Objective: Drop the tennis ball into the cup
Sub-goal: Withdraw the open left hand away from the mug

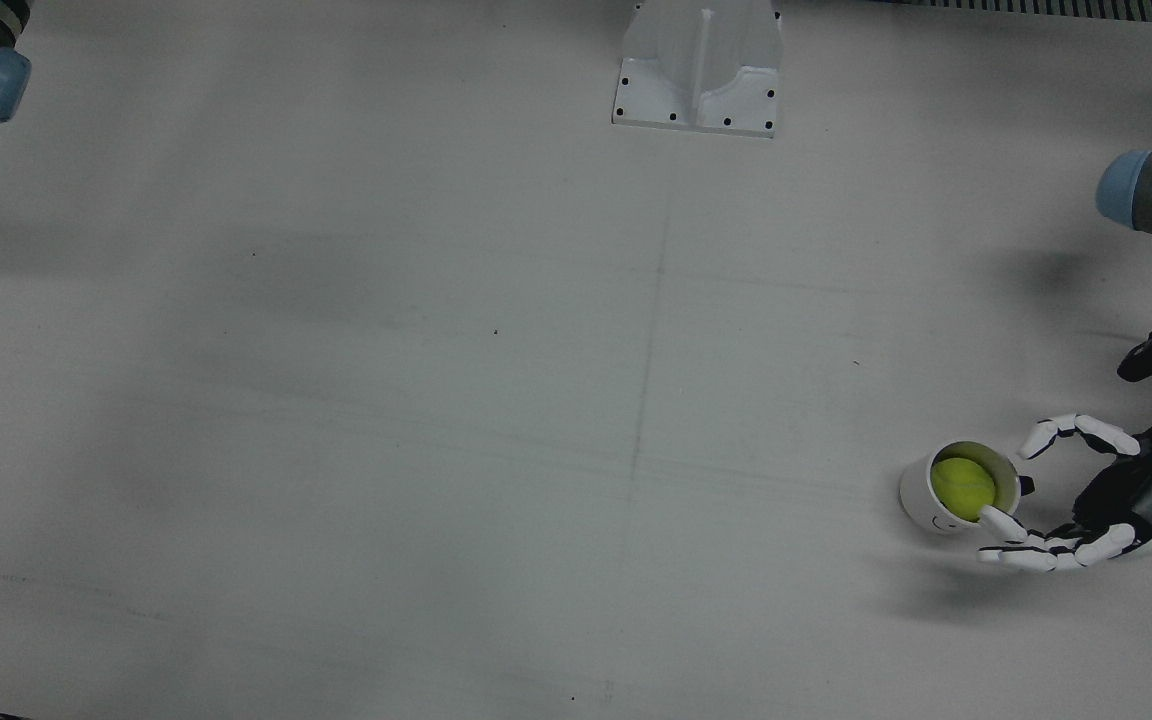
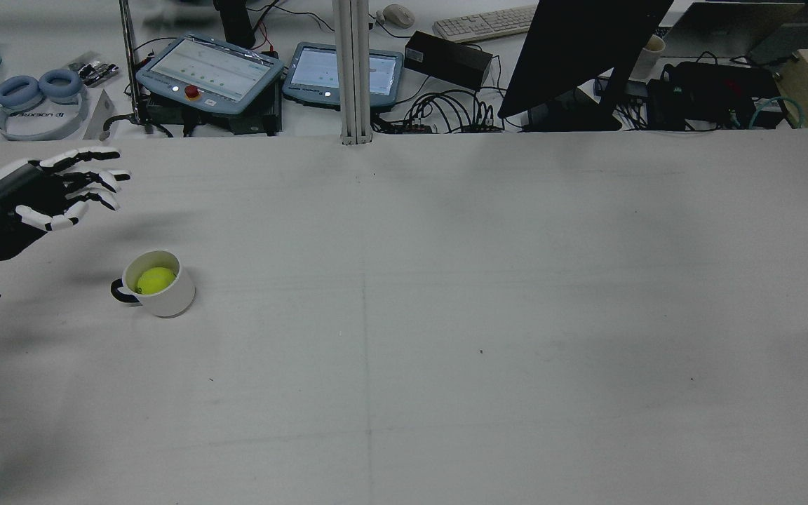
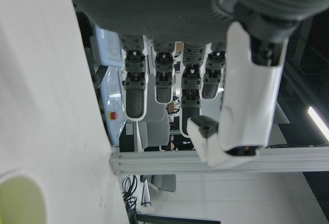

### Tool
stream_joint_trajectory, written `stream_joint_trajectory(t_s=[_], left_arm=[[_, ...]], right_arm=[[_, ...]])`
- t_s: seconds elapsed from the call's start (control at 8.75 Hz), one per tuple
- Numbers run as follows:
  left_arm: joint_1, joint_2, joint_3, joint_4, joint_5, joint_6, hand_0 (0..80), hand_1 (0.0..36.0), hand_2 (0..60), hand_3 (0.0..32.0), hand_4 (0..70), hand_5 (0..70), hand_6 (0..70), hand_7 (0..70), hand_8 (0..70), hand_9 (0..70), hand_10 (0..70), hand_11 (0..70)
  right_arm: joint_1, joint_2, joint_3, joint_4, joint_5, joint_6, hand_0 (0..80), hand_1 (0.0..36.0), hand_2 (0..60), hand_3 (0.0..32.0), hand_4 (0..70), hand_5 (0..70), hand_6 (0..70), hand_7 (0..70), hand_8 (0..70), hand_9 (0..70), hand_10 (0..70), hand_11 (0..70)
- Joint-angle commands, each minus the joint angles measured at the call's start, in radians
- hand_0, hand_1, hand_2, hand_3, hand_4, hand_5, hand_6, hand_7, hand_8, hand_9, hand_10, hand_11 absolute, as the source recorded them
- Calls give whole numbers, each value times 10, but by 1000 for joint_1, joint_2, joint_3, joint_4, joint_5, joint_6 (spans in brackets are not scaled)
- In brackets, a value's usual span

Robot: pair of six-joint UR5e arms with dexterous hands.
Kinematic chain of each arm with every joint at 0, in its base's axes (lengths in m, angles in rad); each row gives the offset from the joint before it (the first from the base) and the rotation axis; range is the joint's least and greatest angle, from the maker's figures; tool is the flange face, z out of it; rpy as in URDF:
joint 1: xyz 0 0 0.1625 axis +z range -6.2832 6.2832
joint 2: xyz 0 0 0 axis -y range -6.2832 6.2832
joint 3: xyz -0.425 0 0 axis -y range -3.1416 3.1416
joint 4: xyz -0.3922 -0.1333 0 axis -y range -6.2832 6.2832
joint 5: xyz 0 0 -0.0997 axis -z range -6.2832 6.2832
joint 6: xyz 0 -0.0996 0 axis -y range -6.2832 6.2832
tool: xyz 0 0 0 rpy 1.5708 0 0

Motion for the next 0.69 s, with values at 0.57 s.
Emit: stream_joint_trajectory(t_s=[0.57], left_arm=[[-370,17,66,24,10,8,800,360,586,0,256,234,577,360,260,256,305,470]], right_arm=[[0,0,0,1,0,0,0,0,0,0,0,0,0,0,0,0,0,0]])
